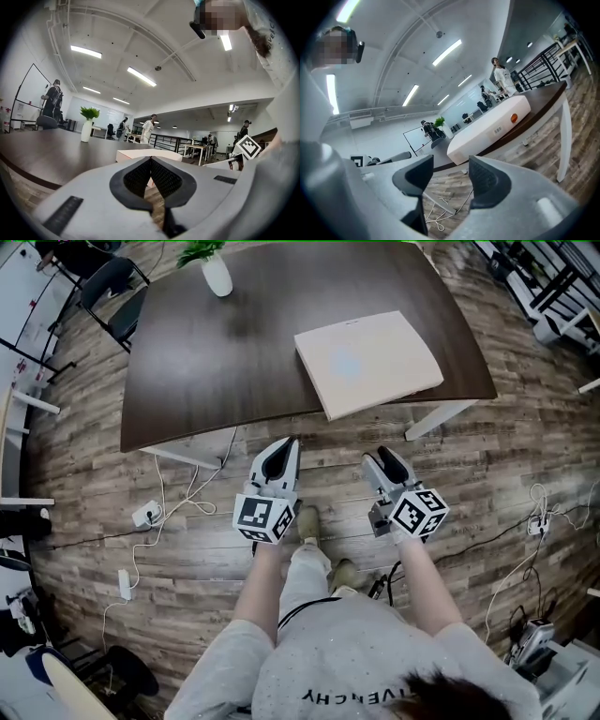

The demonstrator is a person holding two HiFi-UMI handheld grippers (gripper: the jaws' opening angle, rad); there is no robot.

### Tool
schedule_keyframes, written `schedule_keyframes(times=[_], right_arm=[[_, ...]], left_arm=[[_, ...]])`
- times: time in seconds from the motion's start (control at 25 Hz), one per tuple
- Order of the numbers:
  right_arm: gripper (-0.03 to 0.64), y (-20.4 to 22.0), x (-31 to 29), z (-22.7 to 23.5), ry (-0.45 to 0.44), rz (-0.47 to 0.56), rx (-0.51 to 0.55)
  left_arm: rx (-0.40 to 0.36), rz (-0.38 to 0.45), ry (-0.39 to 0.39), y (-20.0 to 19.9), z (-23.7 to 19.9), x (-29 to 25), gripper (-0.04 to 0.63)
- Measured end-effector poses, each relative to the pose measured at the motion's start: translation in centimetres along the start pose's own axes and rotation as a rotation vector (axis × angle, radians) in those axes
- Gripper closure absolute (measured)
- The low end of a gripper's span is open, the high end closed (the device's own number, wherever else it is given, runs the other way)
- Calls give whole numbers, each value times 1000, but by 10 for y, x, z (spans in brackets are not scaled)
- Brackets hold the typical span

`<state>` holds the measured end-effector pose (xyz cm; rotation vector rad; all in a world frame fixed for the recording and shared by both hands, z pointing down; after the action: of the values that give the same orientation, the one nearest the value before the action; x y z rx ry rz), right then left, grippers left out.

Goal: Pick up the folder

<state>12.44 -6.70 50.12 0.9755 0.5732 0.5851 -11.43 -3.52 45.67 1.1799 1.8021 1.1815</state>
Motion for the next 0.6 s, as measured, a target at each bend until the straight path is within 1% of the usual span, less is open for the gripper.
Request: schedule_keyframes(times=[0.24,0.44,0.6], right_arm=[[348,1,-45,16,16,32,-141],[304,5,-78,19,22,59,-261],[256,3,-105,23,24,87,-390]], left_arm=[[5,-25,24,5,-26,-34,597],[13,-49,49,10,-46,-52,597],[27,-66,67,13,-61,-67,597]])
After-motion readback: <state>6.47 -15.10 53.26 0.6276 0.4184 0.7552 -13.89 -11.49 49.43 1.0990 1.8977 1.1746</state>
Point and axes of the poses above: the fingertips, and each gripper's own axes: x backward along the fingers, z to its right, y out of its underside, the point moved 7 cm from there along x, backward along the fingers, and after that the axes turned 9 degrees about x, right-handed, at the moved point
